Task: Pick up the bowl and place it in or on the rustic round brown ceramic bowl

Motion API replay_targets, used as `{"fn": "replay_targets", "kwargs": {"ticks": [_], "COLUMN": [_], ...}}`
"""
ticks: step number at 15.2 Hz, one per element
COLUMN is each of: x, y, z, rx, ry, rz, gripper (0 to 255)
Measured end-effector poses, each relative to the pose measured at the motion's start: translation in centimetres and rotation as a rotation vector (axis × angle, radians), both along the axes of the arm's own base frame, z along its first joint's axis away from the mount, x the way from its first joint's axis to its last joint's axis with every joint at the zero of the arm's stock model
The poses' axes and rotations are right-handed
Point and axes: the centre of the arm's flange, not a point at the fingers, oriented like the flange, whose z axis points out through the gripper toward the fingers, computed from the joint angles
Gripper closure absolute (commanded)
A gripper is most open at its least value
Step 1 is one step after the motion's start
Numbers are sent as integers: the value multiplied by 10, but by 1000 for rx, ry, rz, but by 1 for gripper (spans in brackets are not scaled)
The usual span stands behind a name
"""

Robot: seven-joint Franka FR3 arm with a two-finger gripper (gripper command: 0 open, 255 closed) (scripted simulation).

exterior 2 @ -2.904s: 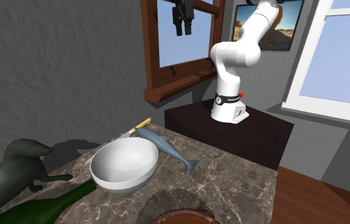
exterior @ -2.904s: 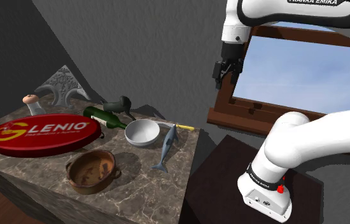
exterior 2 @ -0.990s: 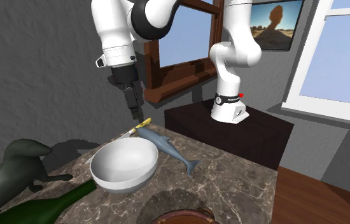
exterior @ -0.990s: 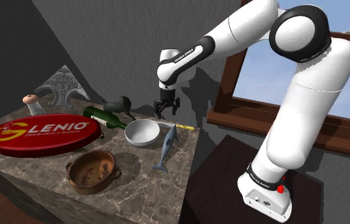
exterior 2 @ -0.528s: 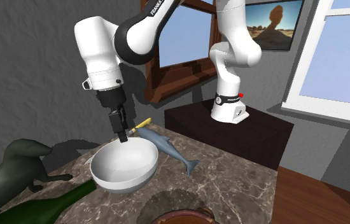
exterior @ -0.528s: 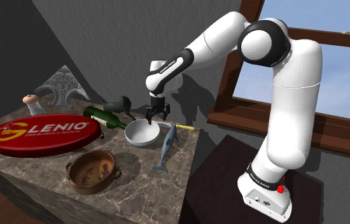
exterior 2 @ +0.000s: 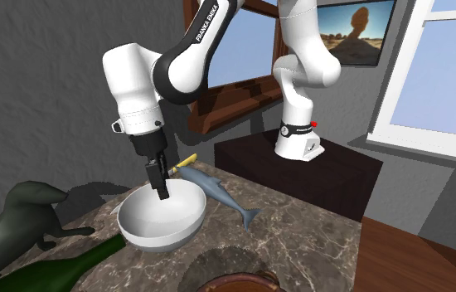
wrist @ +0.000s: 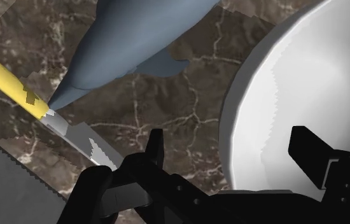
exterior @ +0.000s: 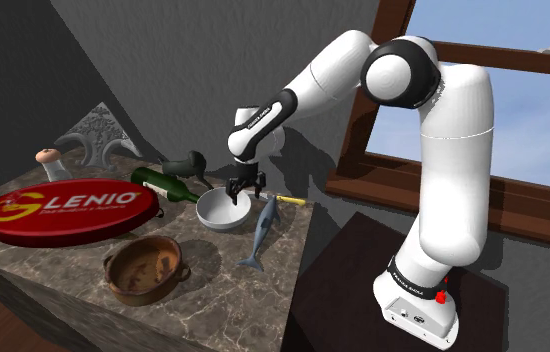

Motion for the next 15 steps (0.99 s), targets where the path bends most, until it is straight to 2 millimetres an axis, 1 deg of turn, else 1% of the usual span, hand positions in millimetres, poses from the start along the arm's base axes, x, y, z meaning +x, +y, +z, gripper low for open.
{"fn": "replay_targets", "kwargs": {"ticks": [5, 6, 15], "x": [0, 0, 0], "y": [1, 1, 0], "z": [-2, -2, -2], "rx": [0, 0, 0], "ry": [0, -1, 0], "rz": [0, 0, 0], "gripper": [0, 255, 255]}}
